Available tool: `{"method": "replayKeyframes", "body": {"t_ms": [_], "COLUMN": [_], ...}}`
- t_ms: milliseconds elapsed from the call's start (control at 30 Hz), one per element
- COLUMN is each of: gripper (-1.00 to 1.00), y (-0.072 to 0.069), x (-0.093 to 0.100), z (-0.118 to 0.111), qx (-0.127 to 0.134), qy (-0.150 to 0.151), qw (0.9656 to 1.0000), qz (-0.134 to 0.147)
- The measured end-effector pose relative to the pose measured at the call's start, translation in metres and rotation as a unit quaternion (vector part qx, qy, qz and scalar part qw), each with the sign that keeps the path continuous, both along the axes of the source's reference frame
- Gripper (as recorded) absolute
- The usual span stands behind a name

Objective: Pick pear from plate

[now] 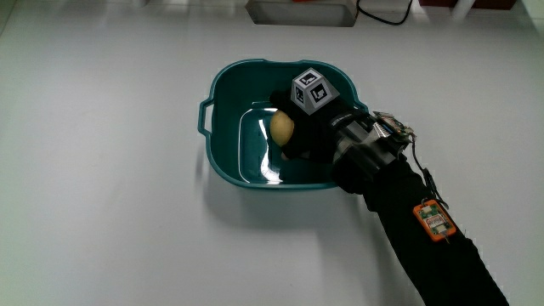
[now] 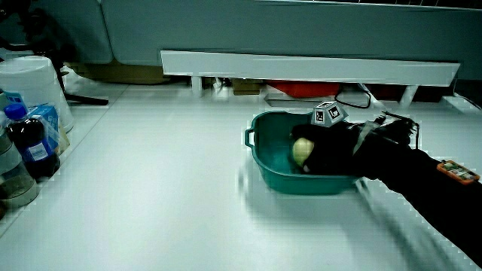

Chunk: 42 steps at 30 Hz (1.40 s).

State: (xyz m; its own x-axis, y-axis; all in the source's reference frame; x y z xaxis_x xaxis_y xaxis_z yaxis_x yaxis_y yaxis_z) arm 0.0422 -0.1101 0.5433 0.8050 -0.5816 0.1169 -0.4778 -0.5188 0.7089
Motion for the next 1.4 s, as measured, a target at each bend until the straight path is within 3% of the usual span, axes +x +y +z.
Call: {"method": "replayKeyframes", "body": {"t_ms": [100, 400, 467, 633, 667, 733, 833, 967, 1033, 1067, 1267, 1400], "gripper": [1.00, 1.00, 1.00, 1.00, 1.00, 1.00, 1.00, 1.00, 1.00, 1.00, 1.00, 1.00], "y": [0.001, 0.002, 0.000, 0.001, 0.000, 0.000, -0.001, 0.000, -0.002, 0.000, 0.015, 0.030], "x": [-0.001, 0.001, 0.003, 0.004, 0.005, 0.007, 0.010, 0.012, 0.019, 0.021, 0.030, 0.031], "z": [0.000, 0.000, 0.004, -0.002, 0.002, -0.001, -0.012, -0.032, -0.035, -0.048, -0.080, -0.116], "qx": [0.002, 0.010, 0.001, 0.013, 0.000, 0.001, 0.011, 0.021, 0.004, 0.023, 0.050, 0.092], "qy": [-0.002, -0.025, -0.027, -0.040, -0.042, -0.049, -0.059, -0.074, -0.082, -0.089, -0.105, -0.139], "qw": [1.0000, 0.9996, 0.9995, 0.9989, 0.9989, 0.9986, 0.9978, 0.9970, 0.9965, 0.9956, 0.9931, 0.9850], "qz": [-0.001, 0.007, 0.017, 0.019, 0.019, 0.022, 0.026, 0.011, 0.015, 0.016, -0.014, -0.044]}}
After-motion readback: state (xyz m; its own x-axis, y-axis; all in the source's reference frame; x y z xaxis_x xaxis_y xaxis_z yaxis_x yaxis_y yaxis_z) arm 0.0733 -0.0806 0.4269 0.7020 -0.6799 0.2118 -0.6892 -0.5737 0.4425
